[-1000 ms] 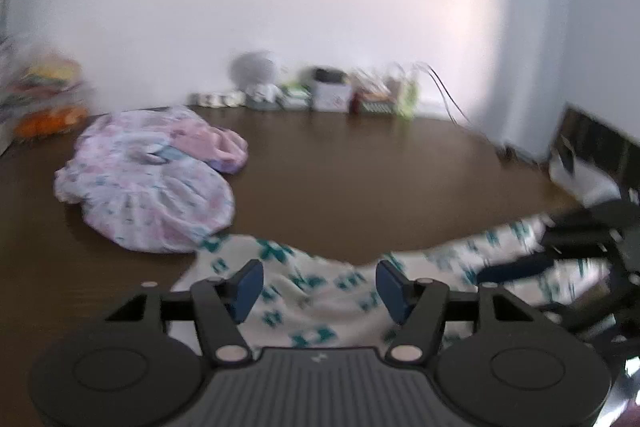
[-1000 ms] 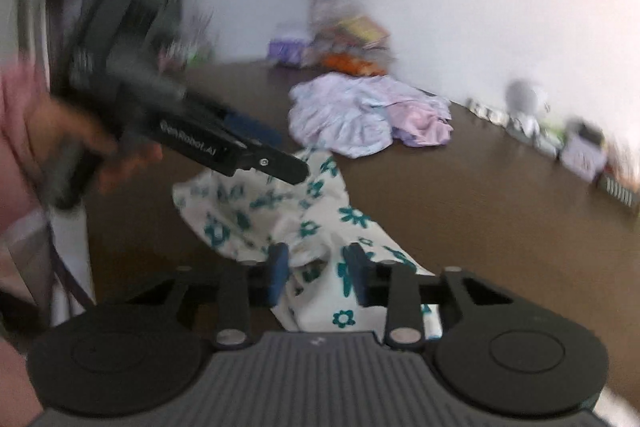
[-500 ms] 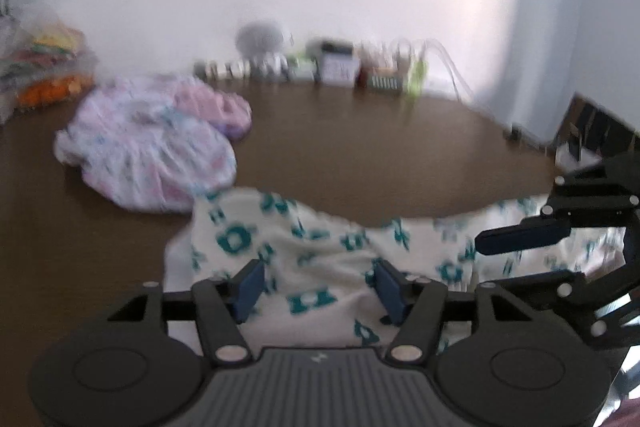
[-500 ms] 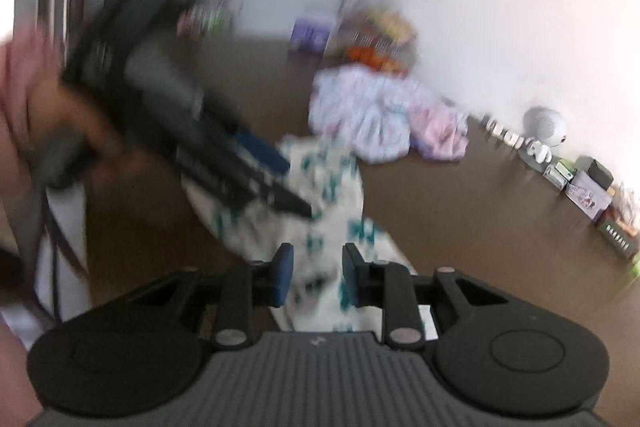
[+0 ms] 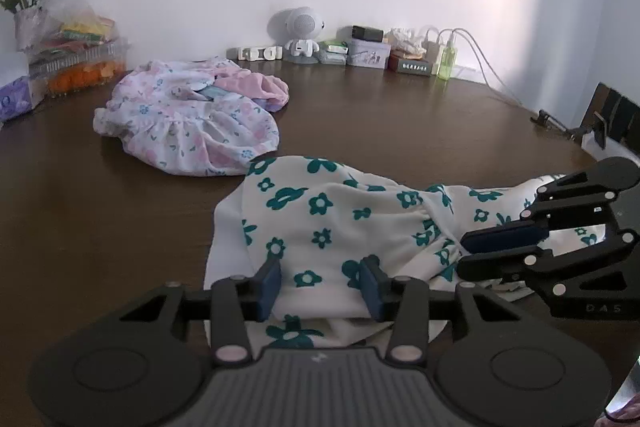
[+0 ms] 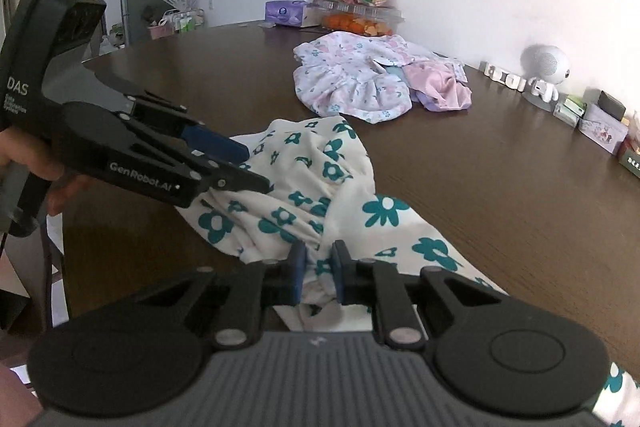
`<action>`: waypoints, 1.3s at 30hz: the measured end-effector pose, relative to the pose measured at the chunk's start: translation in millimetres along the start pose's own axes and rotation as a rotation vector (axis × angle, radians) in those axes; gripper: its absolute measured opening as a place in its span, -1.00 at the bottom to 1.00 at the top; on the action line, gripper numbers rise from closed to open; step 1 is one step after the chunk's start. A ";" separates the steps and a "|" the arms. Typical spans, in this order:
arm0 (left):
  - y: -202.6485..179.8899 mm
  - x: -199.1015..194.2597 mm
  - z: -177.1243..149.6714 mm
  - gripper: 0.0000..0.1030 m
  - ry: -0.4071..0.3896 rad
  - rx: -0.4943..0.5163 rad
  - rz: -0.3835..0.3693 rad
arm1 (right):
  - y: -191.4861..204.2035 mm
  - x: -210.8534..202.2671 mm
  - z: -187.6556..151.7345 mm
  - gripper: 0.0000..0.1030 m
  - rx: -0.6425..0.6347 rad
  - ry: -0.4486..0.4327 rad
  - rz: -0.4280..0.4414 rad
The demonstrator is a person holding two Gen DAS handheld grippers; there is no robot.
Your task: Fold clothes
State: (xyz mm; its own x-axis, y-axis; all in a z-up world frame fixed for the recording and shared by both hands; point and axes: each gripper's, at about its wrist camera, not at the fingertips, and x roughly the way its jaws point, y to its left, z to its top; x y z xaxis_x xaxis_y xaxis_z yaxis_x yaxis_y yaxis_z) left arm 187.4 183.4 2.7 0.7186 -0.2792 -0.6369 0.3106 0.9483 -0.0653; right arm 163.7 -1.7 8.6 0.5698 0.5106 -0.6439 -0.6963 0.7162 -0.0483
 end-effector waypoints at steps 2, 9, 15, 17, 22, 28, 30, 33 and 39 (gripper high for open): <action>-0.8 -4.4 4.4 0.15 -0.004 -0.006 0.025 | -2.1 -6.3 1.0 -0.58 0.038 -0.020 0.015; -14.5 -47.0 22.3 0.96 -0.147 -0.100 0.045 | -16.5 -87.9 -12.1 0.63 0.113 -0.178 -0.089; -50.5 -61.1 21.8 1.00 -0.147 -0.152 -0.027 | -29.6 -144.6 -41.7 0.99 0.220 -0.237 -0.213; -69.0 -61.4 17.5 1.00 -0.135 -0.146 -0.048 | -37.9 -155.7 -55.6 0.99 0.266 -0.239 -0.246; -109.3 -54.8 3.7 1.00 -0.094 -0.162 -0.075 | -58.7 -183.3 -90.3 0.99 0.383 -0.241 -0.327; -143.2 -49.0 -4.0 1.00 -0.074 -0.146 -0.113 | -83.7 -216.4 -131.9 0.99 0.523 -0.243 -0.425; -152.5 -47.6 -3.2 1.00 -0.067 -0.128 -0.098 | -92.0 -227.4 -145.7 0.99 0.569 -0.244 -0.457; -163.6 -44.6 -0.1 1.00 -0.054 -0.116 -0.060 | -99.5 -230.7 -154.5 0.99 0.606 -0.248 -0.461; -176.0 -40.9 4.4 1.00 -0.038 -0.094 -0.050 | -104.8 -239.9 -161.5 0.99 0.663 -0.239 -0.466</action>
